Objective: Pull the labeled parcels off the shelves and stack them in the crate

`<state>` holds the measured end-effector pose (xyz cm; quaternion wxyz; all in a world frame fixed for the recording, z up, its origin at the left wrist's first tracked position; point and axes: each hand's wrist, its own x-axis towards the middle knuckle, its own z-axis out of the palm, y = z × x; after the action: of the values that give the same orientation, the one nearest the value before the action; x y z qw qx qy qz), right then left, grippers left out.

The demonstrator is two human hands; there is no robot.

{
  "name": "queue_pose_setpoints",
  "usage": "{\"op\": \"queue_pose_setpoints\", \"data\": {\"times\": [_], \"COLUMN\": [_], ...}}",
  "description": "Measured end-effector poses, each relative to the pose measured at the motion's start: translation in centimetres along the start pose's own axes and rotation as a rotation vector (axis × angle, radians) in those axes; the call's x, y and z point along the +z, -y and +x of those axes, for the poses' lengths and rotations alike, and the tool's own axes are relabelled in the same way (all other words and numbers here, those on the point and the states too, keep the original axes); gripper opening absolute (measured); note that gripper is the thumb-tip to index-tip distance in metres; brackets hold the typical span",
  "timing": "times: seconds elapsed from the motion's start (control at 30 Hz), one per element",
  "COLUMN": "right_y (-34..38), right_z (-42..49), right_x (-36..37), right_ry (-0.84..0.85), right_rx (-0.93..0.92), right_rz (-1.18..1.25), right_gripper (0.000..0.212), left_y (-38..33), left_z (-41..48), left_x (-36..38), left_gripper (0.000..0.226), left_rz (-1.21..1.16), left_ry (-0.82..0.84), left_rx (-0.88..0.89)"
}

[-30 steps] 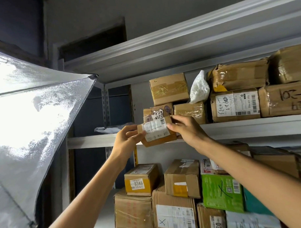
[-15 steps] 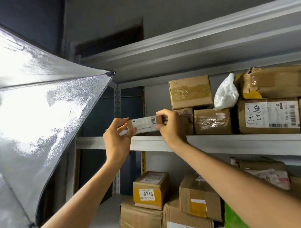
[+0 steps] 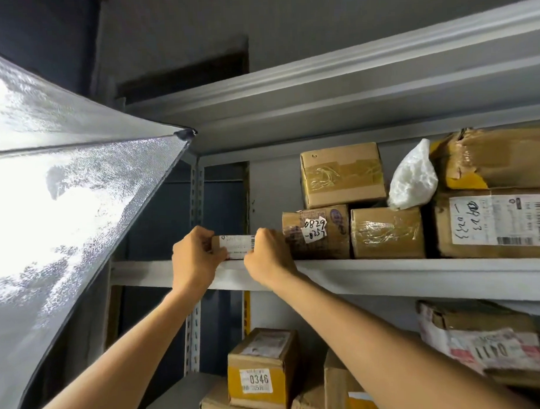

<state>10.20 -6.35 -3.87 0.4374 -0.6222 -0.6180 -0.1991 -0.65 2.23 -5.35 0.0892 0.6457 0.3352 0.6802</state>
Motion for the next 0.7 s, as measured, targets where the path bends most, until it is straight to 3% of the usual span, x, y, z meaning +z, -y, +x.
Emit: {"op": "queue_pose_setpoints", "data": {"times": [0.2, 0.3, 0.4, 0.47, 0.57, 0.7], "right_y": [-0.5, -1.6, -2.7, -3.5, -4.6, -5.7], "right_z": [-0.9, -1.4, -1.7, -1.5, -0.5, 1.7], "right_x": [-3.0, -5.3, -8.6, -10.8, -13.4, -15.7], "right_ry": [0.011, -0.048, -0.227, -0.337, -0.42, -0.386], "right_rx": [-0.073, -0.078, -0.099, -0.107, -0.08, 0.086], "right_rz": [-0.052, -0.063, -0.132, -0.14, -0.181, -0.226], "right_gripper": [0.017, 0.012, 0.01, 0.012, 0.032, 0.072], "left_y": [-0.8, -3.1, -7.4, -10.9, -15.2, -18.2], "left_z": [1.0, 0.0, -0.8, -0.8, -0.7, 0.0], "left_x": [0.3, 0.4, 1.7, 2.7, 4.1, 5.7], "left_gripper": [0.019, 0.031, 0.033, 0.033, 0.048, 0.064], "left_rz": [0.186, 0.296, 0.161, -0.036, -0.213, -0.234], "left_ry": [0.028, -0.014, -0.053, 0.018, 0.184, 0.274], "left_rx": [-0.121, -0.021, 0.239, 0.225, 0.129, 0.024]}}
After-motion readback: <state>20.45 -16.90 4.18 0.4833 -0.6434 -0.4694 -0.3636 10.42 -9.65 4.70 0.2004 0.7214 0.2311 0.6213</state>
